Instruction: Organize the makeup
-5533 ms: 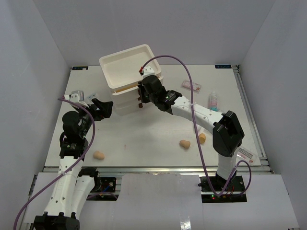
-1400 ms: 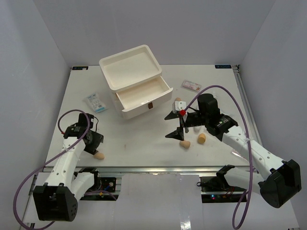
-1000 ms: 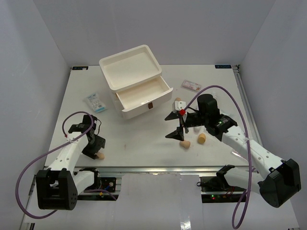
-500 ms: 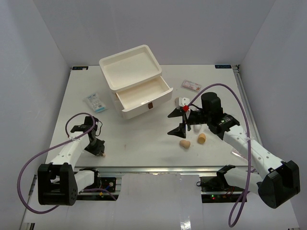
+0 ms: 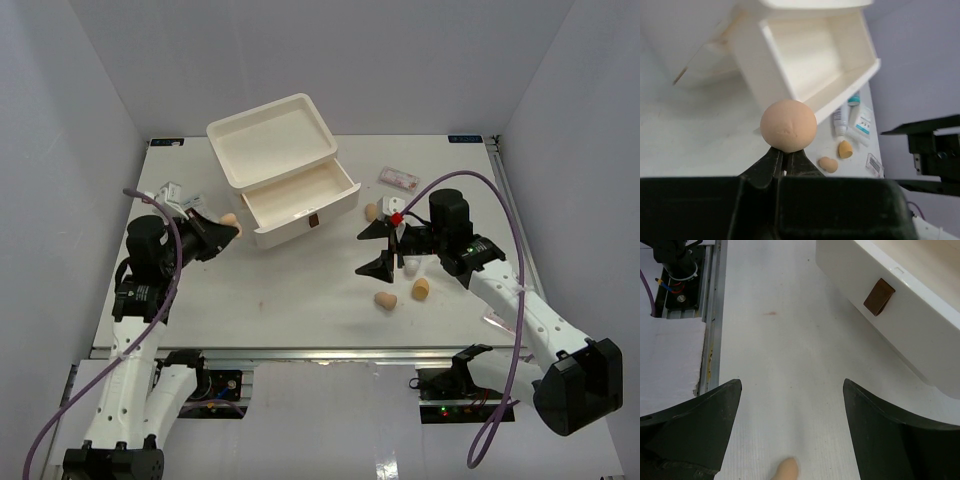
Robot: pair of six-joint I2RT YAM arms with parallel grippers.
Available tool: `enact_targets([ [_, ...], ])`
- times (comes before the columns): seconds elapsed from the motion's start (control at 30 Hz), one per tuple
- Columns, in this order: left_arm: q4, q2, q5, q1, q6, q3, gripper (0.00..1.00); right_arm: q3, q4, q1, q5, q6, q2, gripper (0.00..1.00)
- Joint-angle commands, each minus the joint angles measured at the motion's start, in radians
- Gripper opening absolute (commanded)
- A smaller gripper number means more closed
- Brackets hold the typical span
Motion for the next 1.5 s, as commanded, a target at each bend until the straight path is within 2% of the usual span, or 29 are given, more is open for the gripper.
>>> enact_targets([
  [0.0,0.177,0.095,0.207,-0.045,0.166,0.098,0.00,-0.019,0.029,-0.008,-0.024,0.013,0.024,0.88],
  [0.07,0.207,0.161,0.205,-0.124,0.192,0.157,0.00,-0.020,0.029,-0.011,-0.011,0.010,0.034,0.88],
  [0.17,0.211,0.267,0.129,-0.266,0.244,0.262,0.02,-0.021,0.025,-0.025,0.011,-0.001,0.036,0.88],
  [0.27,0.181,0.425,0.060,-0.364,0.288,0.349,0.08,-0.017,0.013,-0.047,0.022,-0.017,0.034,0.88],
  [0.33,0.130,0.512,-0.054,-0.438,0.328,0.449,0.14,-0.020,0.007,-0.079,0.019,-0.032,0.027,0.89],
  [0.4,0.098,0.572,-0.127,-0.462,0.358,0.499,0.23,-0.024,0.000,-0.103,0.006,-0.043,0.019,0.89],
  [0.47,0.080,0.617,-0.186,-0.473,0.380,0.525,0.38,-0.027,-0.005,-0.120,-0.002,-0.047,0.013,0.90],
  [0.63,0.051,0.683,-0.259,-0.477,0.410,0.598,0.55,-0.029,-0.011,-0.154,0.001,-0.057,0.016,0.90],
  [0.87,0.037,0.712,-0.285,-0.477,0.433,0.636,0.72,-0.022,-0.073,-0.165,0.002,-0.126,0.047,0.91],
  [1.07,0.052,0.597,-0.271,-0.477,0.463,0.614,0.73,-0.008,-0.261,-0.158,-0.017,-0.385,0.092,0.91],
  [1.17,0.095,0.493,-0.283,-0.477,0.477,0.505,0.74,0.002,-0.367,-0.125,0.089,-0.541,0.131,0.90],
  [1.23,0.125,0.334,-0.334,-0.477,0.471,0.356,0.74,-0.015,-0.396,-0.089,0.183,-0.610,0.163,0.88],
  [1.37,0.167,0.101,-0.471,-0.475,0.461,0.146,0.81,-0.047,-0.371,-0.043,0.314,-0.579,0.202,0.88],
  [1.47,0.198,-0.050,-0.575,-0.474,0.460,0.021,0.87,-0.054,-0.323,-0.011,0.409,-0.484,0.245,0.88],
])
